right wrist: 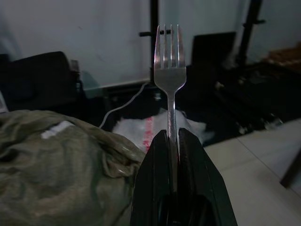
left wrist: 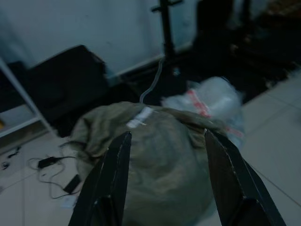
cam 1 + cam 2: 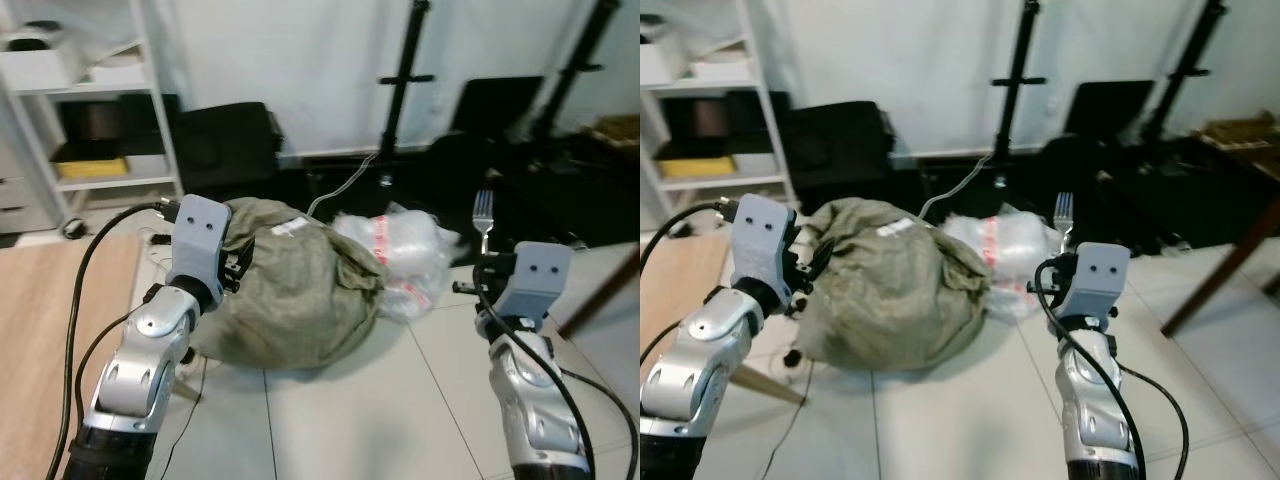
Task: Setting the table
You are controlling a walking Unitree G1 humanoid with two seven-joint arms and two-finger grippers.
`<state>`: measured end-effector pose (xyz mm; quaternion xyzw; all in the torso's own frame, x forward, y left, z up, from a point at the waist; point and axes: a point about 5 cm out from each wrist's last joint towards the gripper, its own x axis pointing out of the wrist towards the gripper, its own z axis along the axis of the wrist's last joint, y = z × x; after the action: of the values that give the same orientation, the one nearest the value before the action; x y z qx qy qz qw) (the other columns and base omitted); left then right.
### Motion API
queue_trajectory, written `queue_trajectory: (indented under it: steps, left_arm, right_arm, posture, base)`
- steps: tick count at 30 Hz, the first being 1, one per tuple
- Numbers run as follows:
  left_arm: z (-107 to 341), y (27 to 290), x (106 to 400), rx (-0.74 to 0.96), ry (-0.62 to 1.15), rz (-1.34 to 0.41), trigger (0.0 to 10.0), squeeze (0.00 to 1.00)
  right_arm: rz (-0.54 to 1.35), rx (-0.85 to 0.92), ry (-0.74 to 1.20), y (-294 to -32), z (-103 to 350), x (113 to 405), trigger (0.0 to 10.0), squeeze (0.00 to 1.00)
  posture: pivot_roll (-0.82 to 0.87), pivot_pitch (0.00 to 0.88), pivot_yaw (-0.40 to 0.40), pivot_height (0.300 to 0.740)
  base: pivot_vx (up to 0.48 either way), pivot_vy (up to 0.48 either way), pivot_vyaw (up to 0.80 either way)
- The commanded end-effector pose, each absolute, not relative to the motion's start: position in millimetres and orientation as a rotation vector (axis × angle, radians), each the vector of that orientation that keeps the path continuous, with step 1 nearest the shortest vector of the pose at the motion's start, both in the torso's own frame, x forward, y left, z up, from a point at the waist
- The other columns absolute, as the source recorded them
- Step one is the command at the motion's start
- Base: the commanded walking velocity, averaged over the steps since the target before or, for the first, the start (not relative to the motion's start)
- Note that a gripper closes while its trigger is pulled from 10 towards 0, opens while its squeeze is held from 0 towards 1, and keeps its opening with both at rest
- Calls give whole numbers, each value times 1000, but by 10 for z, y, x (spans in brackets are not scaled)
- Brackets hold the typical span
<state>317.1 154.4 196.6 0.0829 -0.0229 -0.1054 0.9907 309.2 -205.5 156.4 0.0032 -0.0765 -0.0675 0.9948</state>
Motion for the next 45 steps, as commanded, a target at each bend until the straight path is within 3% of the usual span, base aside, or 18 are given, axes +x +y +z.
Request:
queue_trajectory:
  steps: [1, 45]
  left_arm:
    - [1911, 1544, 3172, 177, -24, -215, 10000, 0]
    - [1890, 1480, 3161, 168, -14, -236, 10000, 0]
  right_arm:
    - [-145, 12, -153, -2076, 1553, 3086, 10000, 0]
    - [-147, 10, -154, -2085, 1555, 3079, 10000, 0]
  posture:
    - [-19, 0, 86, 740]
    - [-25, 0, 89, 740]
  base:
    - [0, 0, -788]
    - [0, 0, -788]
